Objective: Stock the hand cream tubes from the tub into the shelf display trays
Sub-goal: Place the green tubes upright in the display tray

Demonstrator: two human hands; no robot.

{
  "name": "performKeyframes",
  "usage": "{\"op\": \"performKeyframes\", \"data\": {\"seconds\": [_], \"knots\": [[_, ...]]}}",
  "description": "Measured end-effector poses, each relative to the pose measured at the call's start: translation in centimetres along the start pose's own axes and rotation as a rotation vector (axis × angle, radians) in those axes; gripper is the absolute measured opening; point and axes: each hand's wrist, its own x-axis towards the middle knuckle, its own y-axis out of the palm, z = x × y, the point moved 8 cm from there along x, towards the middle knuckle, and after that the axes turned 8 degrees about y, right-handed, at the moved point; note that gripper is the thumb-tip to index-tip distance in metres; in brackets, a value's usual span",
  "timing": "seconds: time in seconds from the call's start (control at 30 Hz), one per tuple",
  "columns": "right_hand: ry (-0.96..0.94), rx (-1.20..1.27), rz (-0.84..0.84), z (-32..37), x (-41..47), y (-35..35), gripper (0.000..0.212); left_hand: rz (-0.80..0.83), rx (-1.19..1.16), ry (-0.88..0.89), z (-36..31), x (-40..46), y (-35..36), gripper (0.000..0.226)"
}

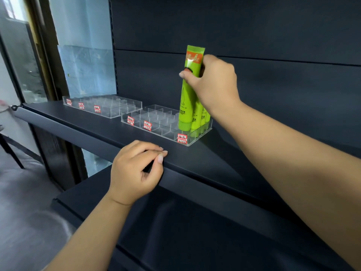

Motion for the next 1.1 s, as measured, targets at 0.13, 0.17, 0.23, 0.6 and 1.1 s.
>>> {"op": "performKeyframes", "data": {"seconds": [0.13, 0.17, 0.23, 0.6, 1.1], "knots": [[-0.010, -0.028, 0.036, 0.1, 0.3, 0.3, 0.041, -0.007, 0.003, 0.005, 0.0, 0.0, 0.0, 0.030], [-0.010, -0.032, 0.038, 0.1, 0.4, 0.2, 0.039, -0.006, 0.001, 0.003, 0.0, 0.0, 0.0, 0.030], [-0.018, -0.041, 0.027, -0.1, 0.4, 0.0, 0.034, -0.003, 0.004, -0.003, 0.1, -0.1, 0.1, 0.031], [-0.071, -0.014, -0.023, 0.1, 0.1, 0.4, 0.042, -0.002, 0.003, -0.015, 0.1, 0.1, 0.0, 0.030], [-0.047, 0.110, 0.046, -0.8, 0.8, 0.5, 0.041, -0.002, -0.028, 0.007, 0.1, 0.0, -0.1, 0.030]]}}
